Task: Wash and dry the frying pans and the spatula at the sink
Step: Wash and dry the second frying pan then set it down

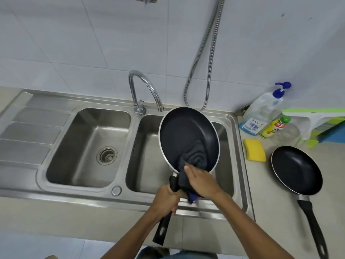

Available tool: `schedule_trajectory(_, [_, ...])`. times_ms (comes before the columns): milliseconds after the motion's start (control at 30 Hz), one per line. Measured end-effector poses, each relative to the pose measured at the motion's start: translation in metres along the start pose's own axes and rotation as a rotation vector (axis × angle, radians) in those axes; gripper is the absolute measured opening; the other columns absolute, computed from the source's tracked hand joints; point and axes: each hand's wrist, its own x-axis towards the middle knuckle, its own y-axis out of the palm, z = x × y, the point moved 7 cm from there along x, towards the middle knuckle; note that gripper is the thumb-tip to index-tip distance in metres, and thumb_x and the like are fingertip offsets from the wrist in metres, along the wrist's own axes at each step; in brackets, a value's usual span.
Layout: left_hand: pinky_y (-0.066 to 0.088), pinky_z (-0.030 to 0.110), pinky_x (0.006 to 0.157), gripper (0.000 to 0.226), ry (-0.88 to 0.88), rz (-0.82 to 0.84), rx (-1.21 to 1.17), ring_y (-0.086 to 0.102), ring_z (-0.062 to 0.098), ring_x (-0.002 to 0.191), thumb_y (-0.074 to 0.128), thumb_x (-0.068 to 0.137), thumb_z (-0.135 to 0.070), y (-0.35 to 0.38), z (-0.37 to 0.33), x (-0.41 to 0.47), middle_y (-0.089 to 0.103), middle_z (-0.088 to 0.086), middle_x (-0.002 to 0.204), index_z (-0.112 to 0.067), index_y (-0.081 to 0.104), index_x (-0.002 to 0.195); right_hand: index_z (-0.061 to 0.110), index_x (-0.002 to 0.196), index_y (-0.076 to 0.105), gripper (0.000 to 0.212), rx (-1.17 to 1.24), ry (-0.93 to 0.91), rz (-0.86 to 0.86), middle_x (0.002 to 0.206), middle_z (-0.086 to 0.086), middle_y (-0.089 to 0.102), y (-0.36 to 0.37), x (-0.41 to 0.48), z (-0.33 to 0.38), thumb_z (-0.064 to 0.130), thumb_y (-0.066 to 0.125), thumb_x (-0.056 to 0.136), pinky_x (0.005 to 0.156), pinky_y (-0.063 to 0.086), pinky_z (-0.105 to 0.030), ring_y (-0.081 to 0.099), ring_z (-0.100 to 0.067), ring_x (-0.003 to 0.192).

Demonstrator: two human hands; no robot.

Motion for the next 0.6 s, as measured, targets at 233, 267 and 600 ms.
schedule_trajectory(233, [0.040,0.027,0.040,0.018,0.016,0.023,0.035,0.042,0.017,0.038,0.064,0.095,-0.018,0.020,-0.004,-0.006,0.047,0.007,0.054,-0.007,0.056,0.083,0.022,0.163,0.007,0.068,0.056,-0.193,0.038,0.170,-0.007,0.014,-0.015,0.069,0.100,0.054,0.026,0.106,0.126,0.017,-0.044,0.015,-0.027,0.156])
schedule_trajectory(267, [0.040,0.027,0.040,0.020,0.015,0.011,-0.001,0.043,0.016,0.039,0.064,0.097,-0.022,0.026,-0.005,-0.008,0.047,0.004,0.054,-0.009,0.055,0.085,0.021,0.163,0.003,0.070,-0.012,-0.184,0.025,0.170,-0.010,0.010,-0.023,0.092,0.100,0.052,0.028,0.106,0.125,0.017,-0.047,0.013,-0.030,0.156])
schedule_trajectory(600, [0.038,0.028,0.041,0.025,0.028,-0.021,-0.064,0.038,0.018,0.040,0.067,0.096,-0.023,0.017,-0.005,-0.006,0.041,0.004,0.053,-0.009,0.049,0.086,0.012,0.137,0.058,0.044,-0.992,0.128,-0.163,0.139,-0.011,0.060,-0.089,0.095,-0.013,0.037,0.037,0.107,0.108,0.036,-0.041,0.051,-0.033,0.130])
